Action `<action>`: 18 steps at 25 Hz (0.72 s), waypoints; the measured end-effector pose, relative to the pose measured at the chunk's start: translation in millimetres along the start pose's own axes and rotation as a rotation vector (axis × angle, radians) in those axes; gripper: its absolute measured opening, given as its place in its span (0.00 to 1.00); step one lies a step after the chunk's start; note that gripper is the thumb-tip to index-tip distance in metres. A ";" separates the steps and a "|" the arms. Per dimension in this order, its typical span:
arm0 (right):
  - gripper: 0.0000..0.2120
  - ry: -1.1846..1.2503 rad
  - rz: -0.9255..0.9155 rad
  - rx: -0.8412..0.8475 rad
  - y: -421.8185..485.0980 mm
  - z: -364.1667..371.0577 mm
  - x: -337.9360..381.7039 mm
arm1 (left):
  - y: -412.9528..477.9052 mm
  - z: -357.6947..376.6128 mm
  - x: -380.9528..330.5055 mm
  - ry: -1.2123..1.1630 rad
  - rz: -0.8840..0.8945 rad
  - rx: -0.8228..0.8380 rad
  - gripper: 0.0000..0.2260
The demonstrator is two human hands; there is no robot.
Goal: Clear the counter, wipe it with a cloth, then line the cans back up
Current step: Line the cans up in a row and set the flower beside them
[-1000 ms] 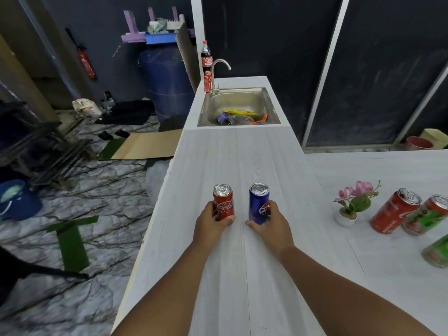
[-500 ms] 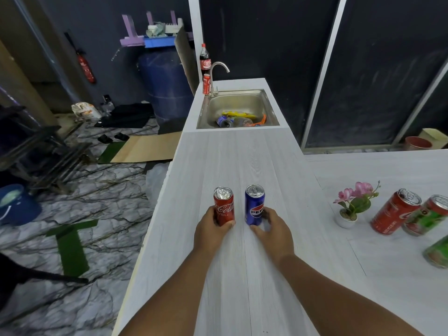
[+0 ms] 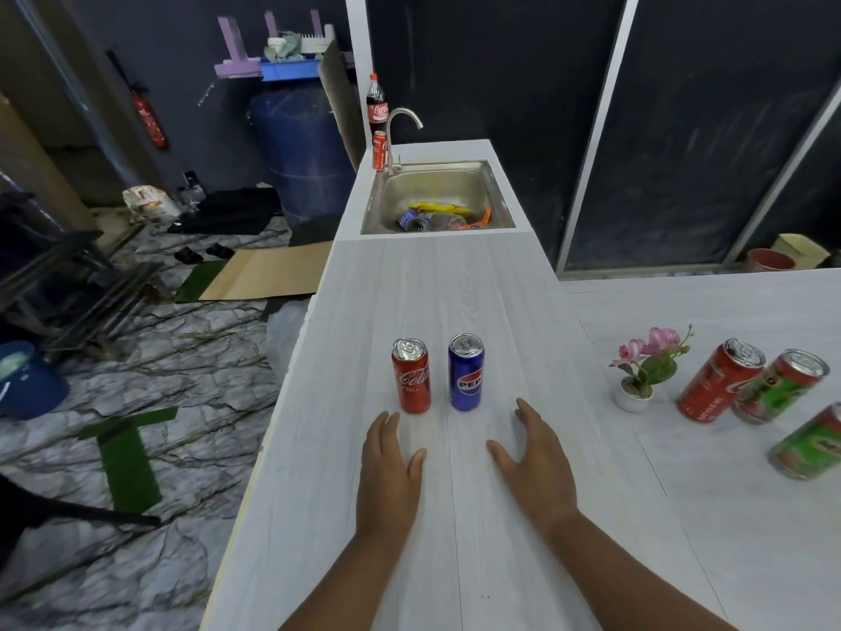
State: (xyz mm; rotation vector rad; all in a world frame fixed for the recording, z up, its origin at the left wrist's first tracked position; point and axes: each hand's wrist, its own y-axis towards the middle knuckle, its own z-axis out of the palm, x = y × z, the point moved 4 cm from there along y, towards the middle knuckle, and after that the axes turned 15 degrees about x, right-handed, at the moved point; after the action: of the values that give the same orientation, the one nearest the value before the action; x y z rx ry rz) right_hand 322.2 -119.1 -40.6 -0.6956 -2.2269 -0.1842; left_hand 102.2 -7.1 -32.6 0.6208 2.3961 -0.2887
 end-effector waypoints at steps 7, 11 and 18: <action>0.34 -0.153 0.049 -0.079 -51.3 -26.0 -36.7 | -29.5 43.5 -43.6 0.149 0.218 0.136 0.22; 0.32 -0.118 0.080 -0.112 -79.9 -55.9 -60.9 | -36.1 81.0 -99.8 0.084 0.357 0.232 0.19; 0.32 0.186 0.312 -0.340 -127.0 -160.0 -143.4 | -32.5 152.1 -237.3 -0.134 0.476 0.471 0.20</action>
State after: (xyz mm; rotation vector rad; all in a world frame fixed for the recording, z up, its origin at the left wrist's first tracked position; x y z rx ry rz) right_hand 435.4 -340.9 -23.7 -1.1499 -1.8988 -0.4571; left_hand 329.1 -174.0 1.9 1.3107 1.9794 -0.6659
